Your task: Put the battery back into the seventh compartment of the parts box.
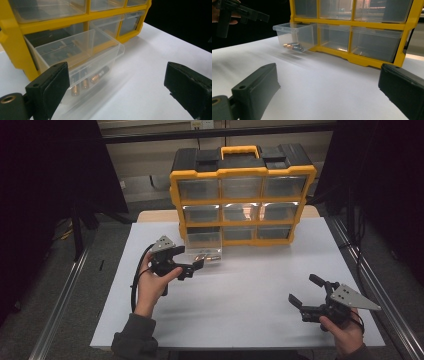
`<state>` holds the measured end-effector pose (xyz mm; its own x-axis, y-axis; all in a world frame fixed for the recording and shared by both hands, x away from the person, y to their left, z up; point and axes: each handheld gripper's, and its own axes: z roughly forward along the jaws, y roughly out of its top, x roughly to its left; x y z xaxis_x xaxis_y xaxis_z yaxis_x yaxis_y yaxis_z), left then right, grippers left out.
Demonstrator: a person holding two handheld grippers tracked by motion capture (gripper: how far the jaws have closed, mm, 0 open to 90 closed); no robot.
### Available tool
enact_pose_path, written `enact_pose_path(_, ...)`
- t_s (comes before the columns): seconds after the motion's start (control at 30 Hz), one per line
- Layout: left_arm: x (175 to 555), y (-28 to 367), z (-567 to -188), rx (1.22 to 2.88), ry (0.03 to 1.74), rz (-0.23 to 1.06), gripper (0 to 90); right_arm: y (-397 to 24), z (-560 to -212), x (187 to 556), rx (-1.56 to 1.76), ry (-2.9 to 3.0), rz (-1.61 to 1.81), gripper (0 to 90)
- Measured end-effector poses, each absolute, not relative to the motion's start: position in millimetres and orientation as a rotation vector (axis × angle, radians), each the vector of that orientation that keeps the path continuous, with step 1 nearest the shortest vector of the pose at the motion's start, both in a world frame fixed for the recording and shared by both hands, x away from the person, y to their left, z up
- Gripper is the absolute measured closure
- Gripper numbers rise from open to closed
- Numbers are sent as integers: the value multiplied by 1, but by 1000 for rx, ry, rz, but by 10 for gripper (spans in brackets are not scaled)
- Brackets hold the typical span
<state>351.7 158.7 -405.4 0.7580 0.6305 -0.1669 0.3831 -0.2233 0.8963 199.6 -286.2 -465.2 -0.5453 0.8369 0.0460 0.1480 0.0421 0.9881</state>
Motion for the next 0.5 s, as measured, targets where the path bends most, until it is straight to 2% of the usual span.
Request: enact_pose_path(0.5, 339, 176, -415, 1801, 780, 301, 57, -286, -465, 199, 992, 1757, 1548, 23)
